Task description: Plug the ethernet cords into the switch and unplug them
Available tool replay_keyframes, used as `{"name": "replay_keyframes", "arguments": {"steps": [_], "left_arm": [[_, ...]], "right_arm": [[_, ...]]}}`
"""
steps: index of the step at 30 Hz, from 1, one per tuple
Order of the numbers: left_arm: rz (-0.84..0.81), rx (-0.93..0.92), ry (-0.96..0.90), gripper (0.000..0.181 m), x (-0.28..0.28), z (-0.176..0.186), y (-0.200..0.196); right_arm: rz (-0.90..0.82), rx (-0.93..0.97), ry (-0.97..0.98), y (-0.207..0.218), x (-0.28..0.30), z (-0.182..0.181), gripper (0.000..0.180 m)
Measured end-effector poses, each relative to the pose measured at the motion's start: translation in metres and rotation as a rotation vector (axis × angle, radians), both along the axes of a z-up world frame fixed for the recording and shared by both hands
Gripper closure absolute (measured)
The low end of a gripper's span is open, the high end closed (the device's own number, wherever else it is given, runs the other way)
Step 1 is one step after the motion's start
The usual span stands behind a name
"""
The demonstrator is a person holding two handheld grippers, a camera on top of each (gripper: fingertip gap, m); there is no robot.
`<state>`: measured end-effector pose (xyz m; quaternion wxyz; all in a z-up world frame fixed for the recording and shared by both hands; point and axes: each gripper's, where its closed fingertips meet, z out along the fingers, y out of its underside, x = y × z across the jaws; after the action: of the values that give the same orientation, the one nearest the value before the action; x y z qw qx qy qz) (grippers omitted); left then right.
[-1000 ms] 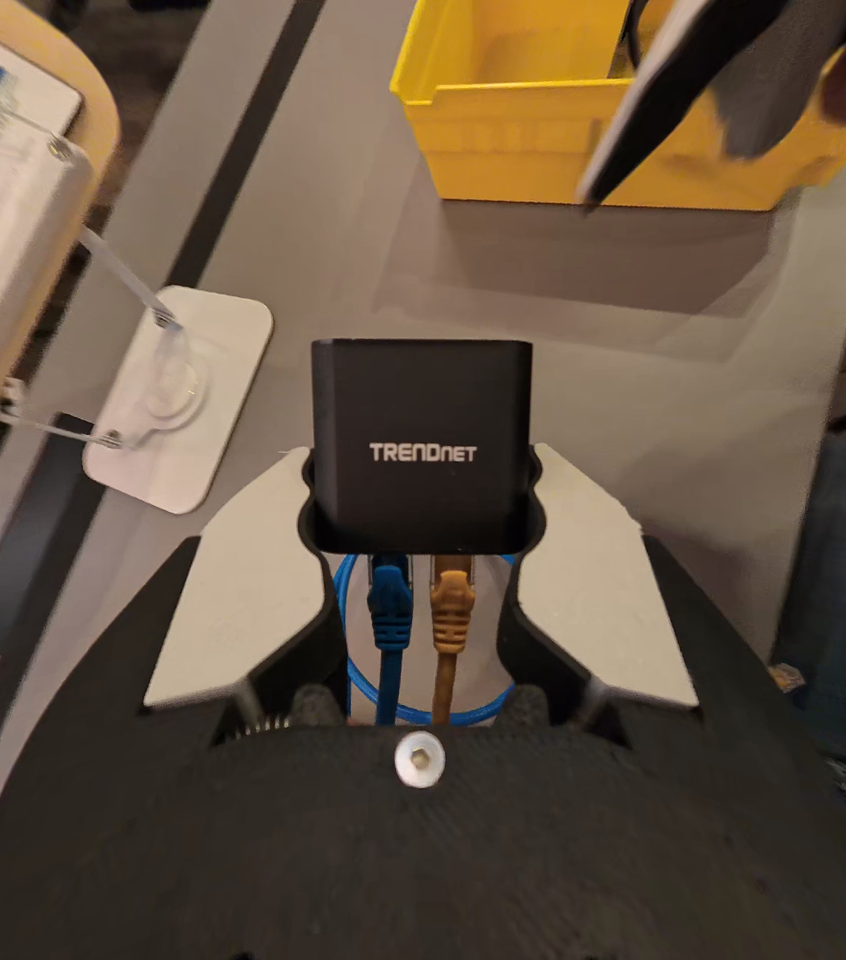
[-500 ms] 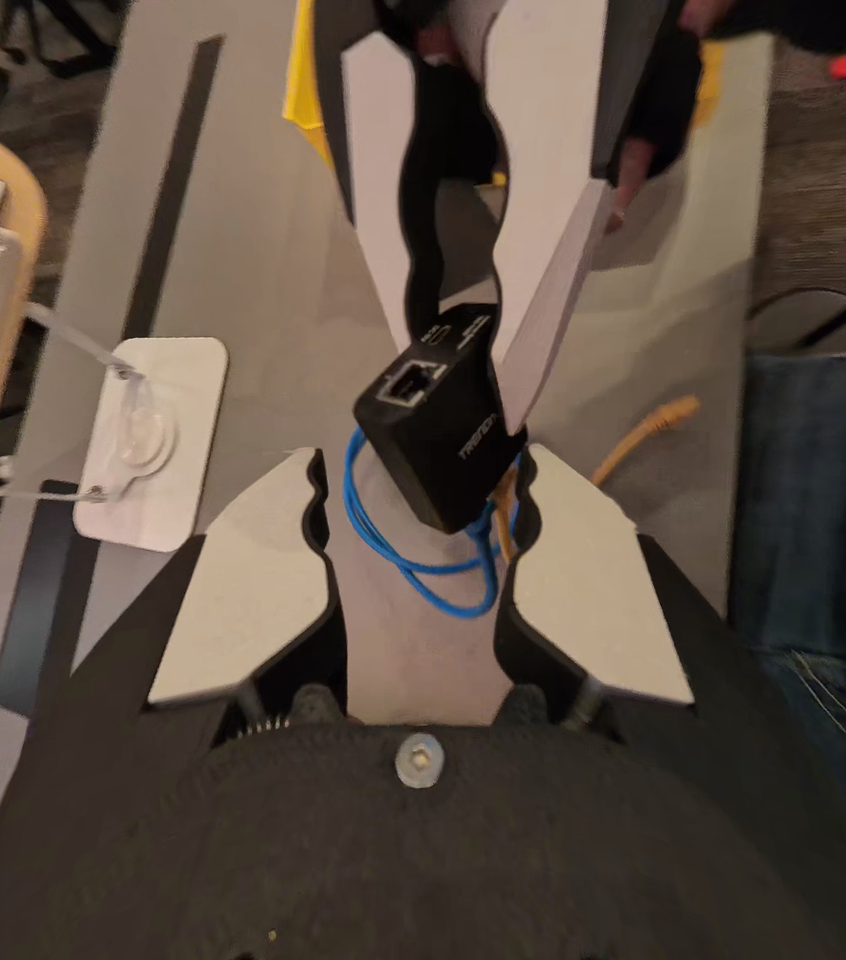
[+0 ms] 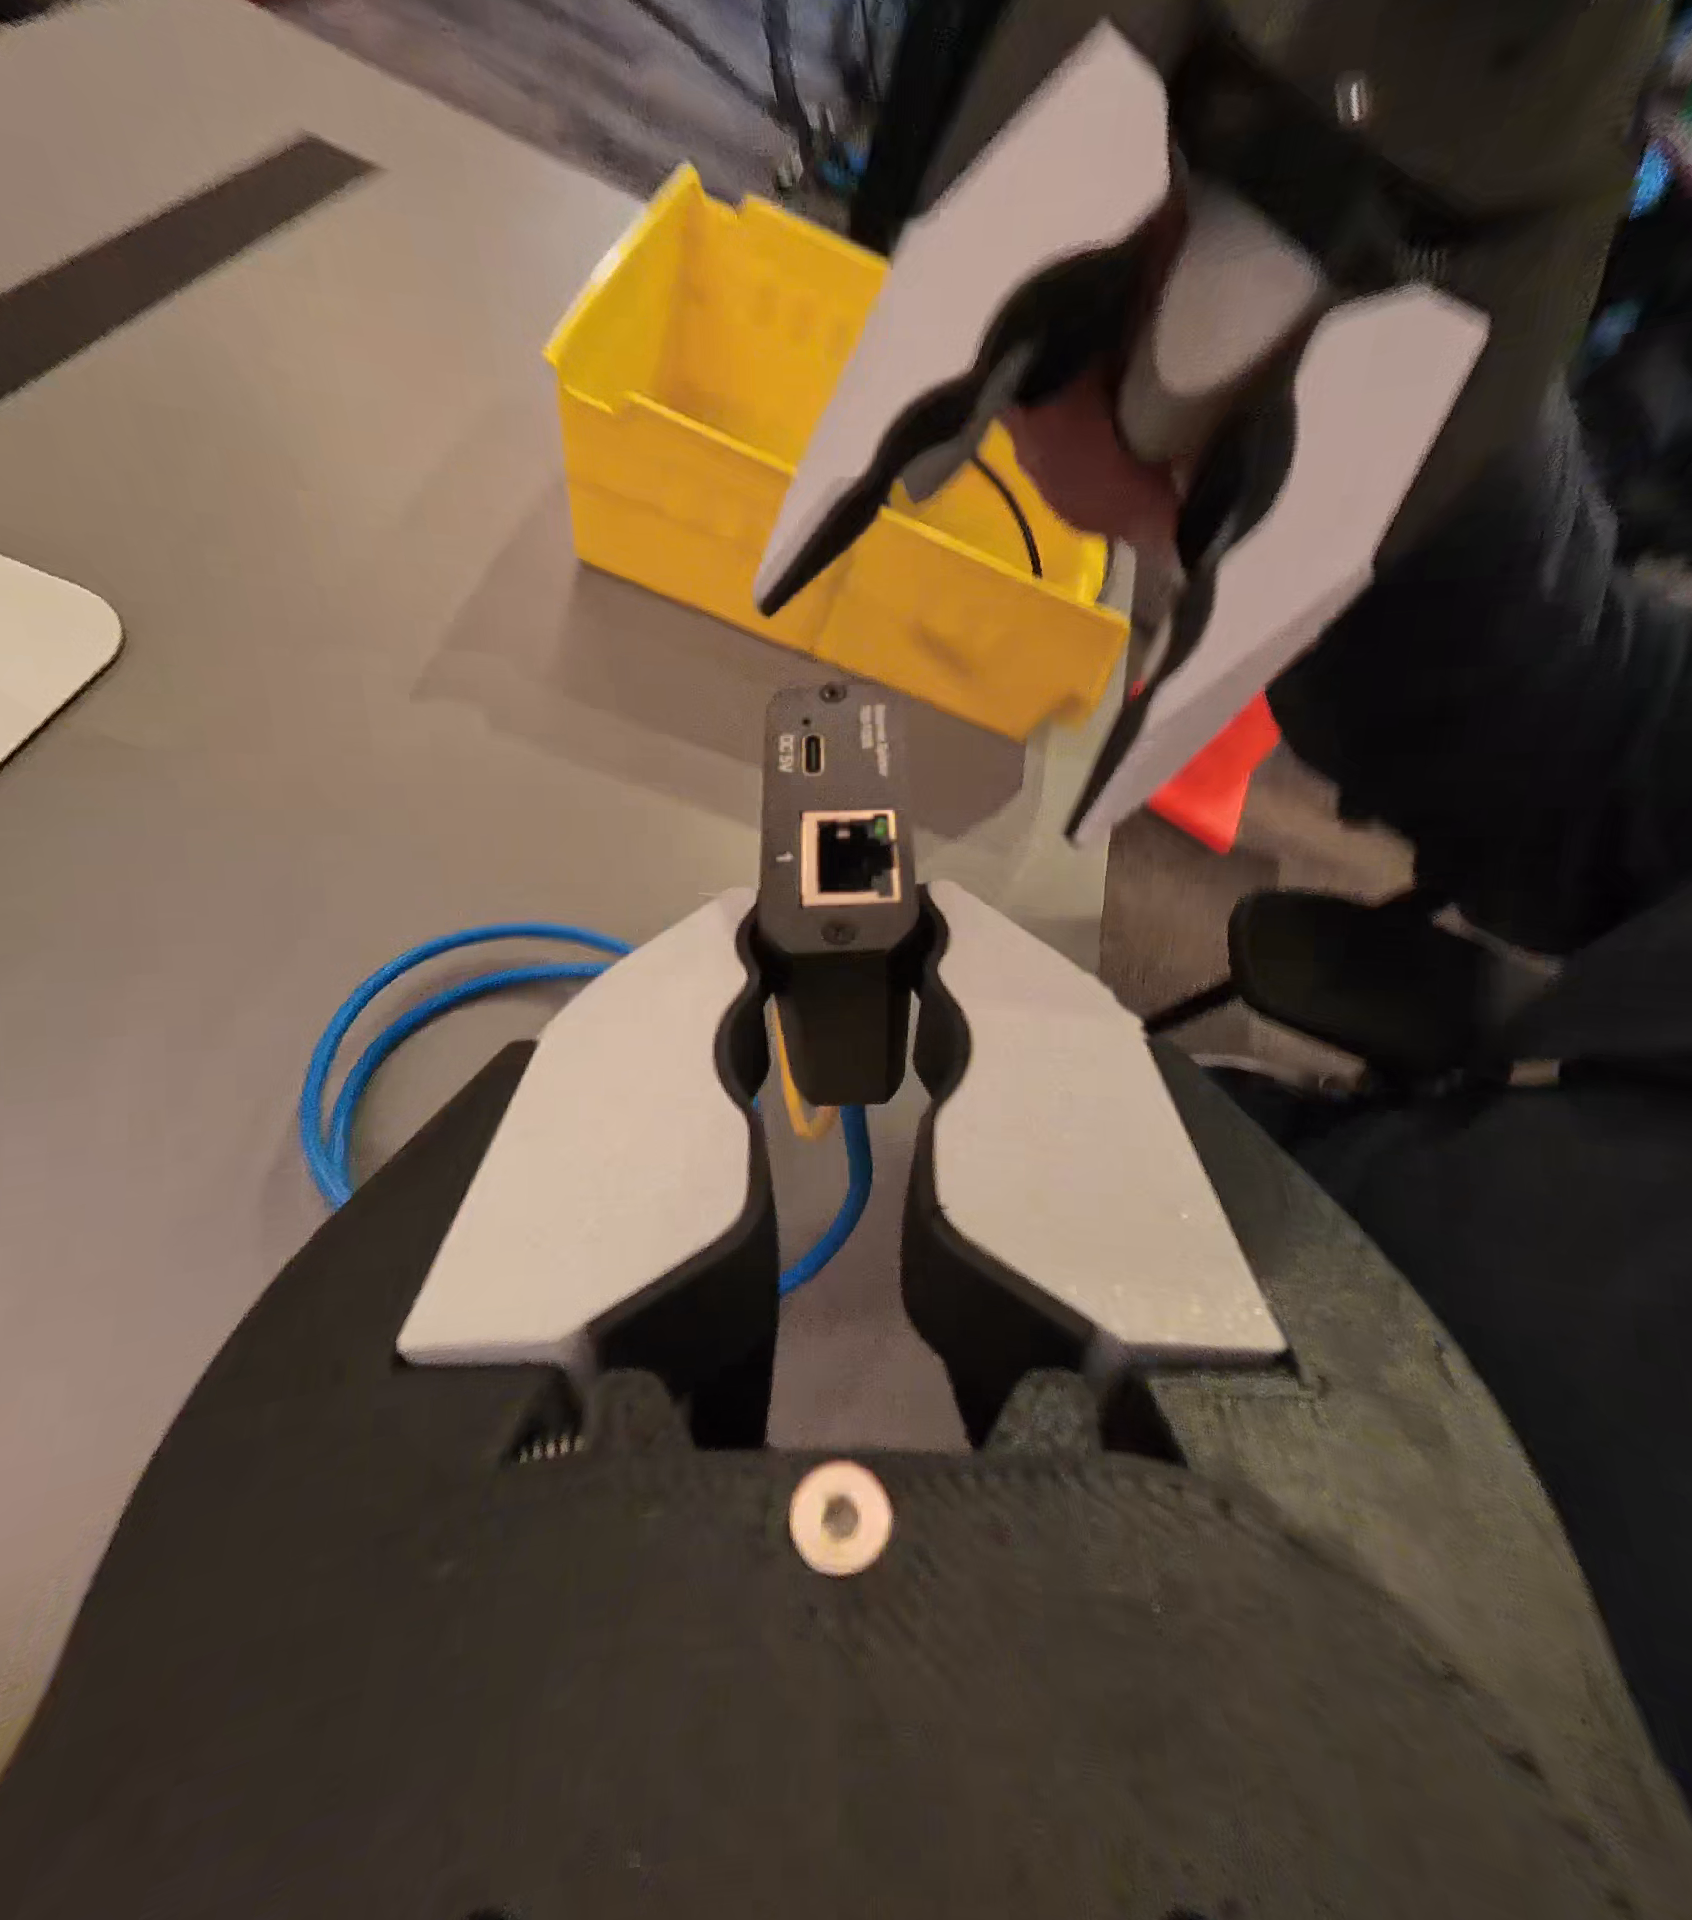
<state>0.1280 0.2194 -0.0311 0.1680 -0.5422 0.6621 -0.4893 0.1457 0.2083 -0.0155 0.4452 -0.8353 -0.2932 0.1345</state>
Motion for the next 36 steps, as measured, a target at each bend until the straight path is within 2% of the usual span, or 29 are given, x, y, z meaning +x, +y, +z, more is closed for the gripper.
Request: {"name": "replay_keyframes", "arguments": {"steps": [3, 5, 8, 9, 13, 17, 19, 20, 23, 27, 30, 34, 36], "left_arm": [[0.091, -0.097, -0.073, 0.156, 0.005, 0.005, 0.005], [0.124, -0.128, -0.102, 0.156, 0.008, 0.007, 0.005], [0.157, -0.125, -0.126, 0.156, 0.012, 0.009, 0.001], [0.16, -0.126, -0.132, 0.156, 0.013, 0.011, -0.001], [0.179, -0.169, -0.158, 0.156, 0.012, 0.019, -0.001], [0.126, -0.199, -0.145, 0.156, 0.008, 0.021, -0.002], [0.069, -0.146, -0.141, 0.152, 0.002, 0.021, -0.006], [0.042, -0.107, -0.144, 0.148, -0.001, 0.022, -0.008], [0.003, 0.078, -0.157, 0.115, -0.01, 0.023, -0.004], [-0.123, 0.281, -0.134, 0.092, -0.02, 0.011, -0.014], [-0.189, 0.442, -0.117, 0.078, -0.022, -0.007, -0.026], [-0.227, 0.535, -0.151, 0.086, -0.019, -0.016, -0.039], [-0.23, 0.496, -0.188, 0.102, -0.02, -0.011, -0.044]], "right_arm": [[-0.113, 0.022, 0.048, -0.001, -0.012, -0.017, 0.098], [-0.166, 0.024, 0.007, 0.003, -0.024, -0.036, 0.089], [-0.251, 0.066, 0.045, 0.018, -0.038, -0.049, 0.084], [-0.287, 0.1, 0.065, 0.024, -0.037, -0.048, 0.088], [-0.324, 0.191, 0.175, 0.037, -0.032, -0.039, 0.125], [-0.199, 0.152, 0.214, 0.033, -0.036, -0.036, 0.129], [-0.105, 0.121, 0.19, 0.027, -0.04, -0.036, 0.129], [-0.066, 0.106, 0.164, 0.024, -0.04, -0.036, 0.13], [0.09, -0.02, 0.05, 0.008, -0.041, -0.048, 0.13], [0.32, -0.146, -0.061, -0.015, -0.046, -0.056, 0.13], [0.429, -0.242, -0.109, -0.023, -0.048, -0.057, 0.13], [0.567, -0.318, -0.172, -0.034, -0.056, -0.057, 0.13], [0.602, -0.35, -0.204, -0.037, -0.056, -0.058, 0.13]]}}
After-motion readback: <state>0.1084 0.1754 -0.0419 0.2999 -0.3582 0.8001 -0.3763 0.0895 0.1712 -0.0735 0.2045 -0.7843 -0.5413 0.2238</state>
